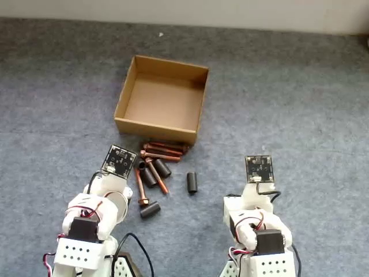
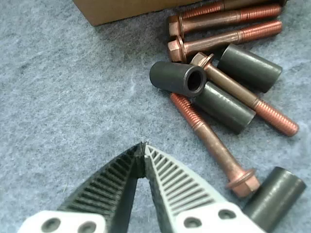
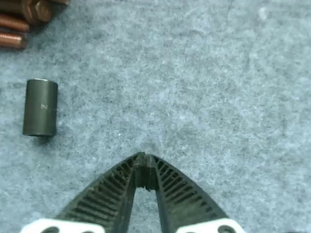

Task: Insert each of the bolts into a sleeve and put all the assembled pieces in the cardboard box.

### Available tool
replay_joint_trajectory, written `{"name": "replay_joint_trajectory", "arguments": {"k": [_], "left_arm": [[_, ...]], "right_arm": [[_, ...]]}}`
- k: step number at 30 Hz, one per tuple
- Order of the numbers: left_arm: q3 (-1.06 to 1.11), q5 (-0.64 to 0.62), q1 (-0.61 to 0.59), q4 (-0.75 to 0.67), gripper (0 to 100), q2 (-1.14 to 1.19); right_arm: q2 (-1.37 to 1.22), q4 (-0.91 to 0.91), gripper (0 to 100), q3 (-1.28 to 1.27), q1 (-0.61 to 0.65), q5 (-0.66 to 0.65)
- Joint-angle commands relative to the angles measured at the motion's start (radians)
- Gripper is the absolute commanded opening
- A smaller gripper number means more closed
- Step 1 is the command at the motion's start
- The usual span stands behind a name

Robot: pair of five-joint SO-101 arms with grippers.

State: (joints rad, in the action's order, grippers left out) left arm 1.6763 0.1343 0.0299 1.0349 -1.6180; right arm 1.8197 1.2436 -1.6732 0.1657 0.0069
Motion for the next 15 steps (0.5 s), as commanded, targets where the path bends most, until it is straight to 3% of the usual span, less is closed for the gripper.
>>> {"name": "replay_joint_trajectory", "arguments": {"k": [1,10,15], "left_arm": [[0.028,0.012,-0.004,0.006,3,-0.007],[0.027,0.015,-0.010,0.000,3,-0.008],[-0.028,0.014,-0.124,-0.002,3,-0.008]], "right_arm": [[0.015,0.007,0.4,-0.136,-0.005,0.003],[0.015,0.007,0.4,-0.136,-0.004,0.000],[0.015,0.007,0.4,-0.136,-0.008,0.002]]}}
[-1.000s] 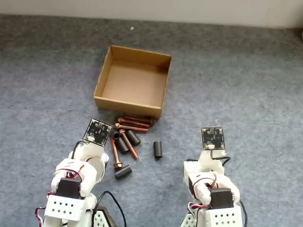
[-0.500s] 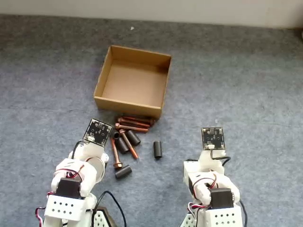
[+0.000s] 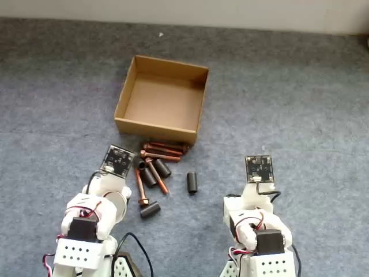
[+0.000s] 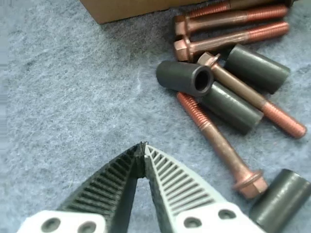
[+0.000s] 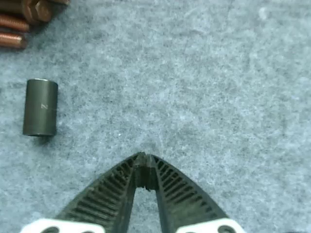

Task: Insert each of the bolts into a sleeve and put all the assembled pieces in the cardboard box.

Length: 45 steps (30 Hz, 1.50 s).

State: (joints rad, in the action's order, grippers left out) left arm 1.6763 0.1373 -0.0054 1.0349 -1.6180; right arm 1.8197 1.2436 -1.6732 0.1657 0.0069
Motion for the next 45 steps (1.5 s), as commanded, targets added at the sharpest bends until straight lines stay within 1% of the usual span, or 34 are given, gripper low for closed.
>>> {"name": "replay_joint_trajectory", "arguments": {"k": [1,4,7,9,11,13,14,17,20,22,25,29,32,35,40,45], "left_arm": [[-0.042,0.011,-0.119,0.002,3,-0.008],[-0.054,0.009,-0.208,0.005,3,-0.008],[-0.053,0.015,-0.252,0.006,3,-0.008],[-0.051,0.078,-0.257,0.006,3,-0.008],[-0.051,0.146,-0.259,0.008,3,-0.008],[-0.051,0.155,-0.282,0.008,3,-0.008],[-0.054,0.153,-0.294,0.008,3,-0.008],[-0.053,0.153,-0.309,0.008,3,-0.008],[-0.051,0.158,-0.312,0.008,3,-0.008],[-0.051,0.160,-0.312,0.008,3,-0.008],[-0.048,0.160,-0.312,0.008,3,-0.008],[-0.042,0.160,-0.312,0.006,3,-0.008],[-0.042,0.160,-0.312,0.006,3,-0.008],[-0.041,0.160,-0.312,0.006,3,-0.008],[-0.039,0.161,-0.312,0.003,3,-0.008],[-0.039,0.161,-0.312,0.005,3,-0.008]], "right_arm": [[0.015,0.007,0.4,-0.136,-0.008,0.002],[0.015,0.007,0.4,-0.136,-0.010,0.000],[0.016,-0.001,0.4,-0.136,-0.010,-0.020],[0.016,-0.016,0.4,-0.124,-0.010,-0.123],[0.016,-0.061,0.4,-0.094,-0.010,-0.282],[0.016,-0.088,0.4,-0.079,-0.010,-0.405],[0.016,-0.091,0.4,-0.071,-0.010,-0.405],[0.016,-0.096,0.4,-0.050,-0.008,-0.344],[0.007,-0.093,0.5,0.031,-0.005,-0.377],[0.007,-0.070,2.7,0.093,-0.005,-0.397],[0.005,-0.031,6.4,0.183,-0.005,-0.399],[-0.033,-0.021,6.4,0.275,-0.004,-0.402],[-0.150,-0.021,6.6,0.355,0.016,-0.396],[-0.305,-0.027,6.7,0.423,0.081,-0.377],[-0.579,-0.045,6.7,0.631,0.203,-0.238],[-0.915,-0.039,6.7,0.843,0.325,-0.104]]}}
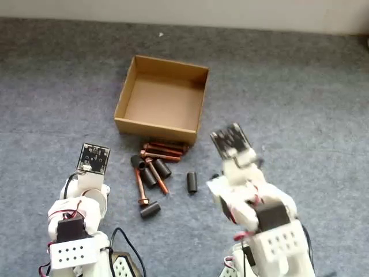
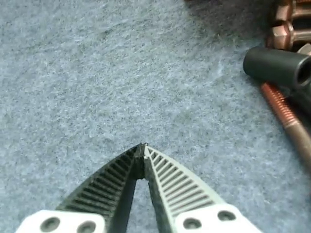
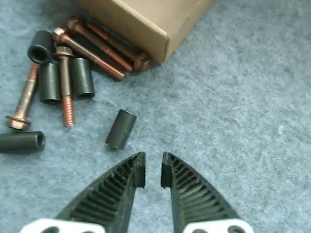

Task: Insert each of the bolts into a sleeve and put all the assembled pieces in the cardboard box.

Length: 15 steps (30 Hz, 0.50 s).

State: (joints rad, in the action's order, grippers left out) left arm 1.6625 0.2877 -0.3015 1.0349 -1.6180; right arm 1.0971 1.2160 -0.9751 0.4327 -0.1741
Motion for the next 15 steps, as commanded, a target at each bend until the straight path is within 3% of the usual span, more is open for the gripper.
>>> {"name": "replay_joint_trajectory", "arguments": {"k": [1,9,15], "left_arm": [[-0.025,0.011,-0.016,0.005,3,-0.008],[-0.013,0.011,-0.018,0.000,3,-0.008],[-0.013,0.011,-0.018,0.000,3,-0.008]], "right_arm": [[-0.262,-0.015,6.7,0.177,0.074,0.104],[-0.745,-0.111,6.7,0.381,0.136,0.232],[-0.944,-0.157,6.7,0.417,0.137,0.262]]}}
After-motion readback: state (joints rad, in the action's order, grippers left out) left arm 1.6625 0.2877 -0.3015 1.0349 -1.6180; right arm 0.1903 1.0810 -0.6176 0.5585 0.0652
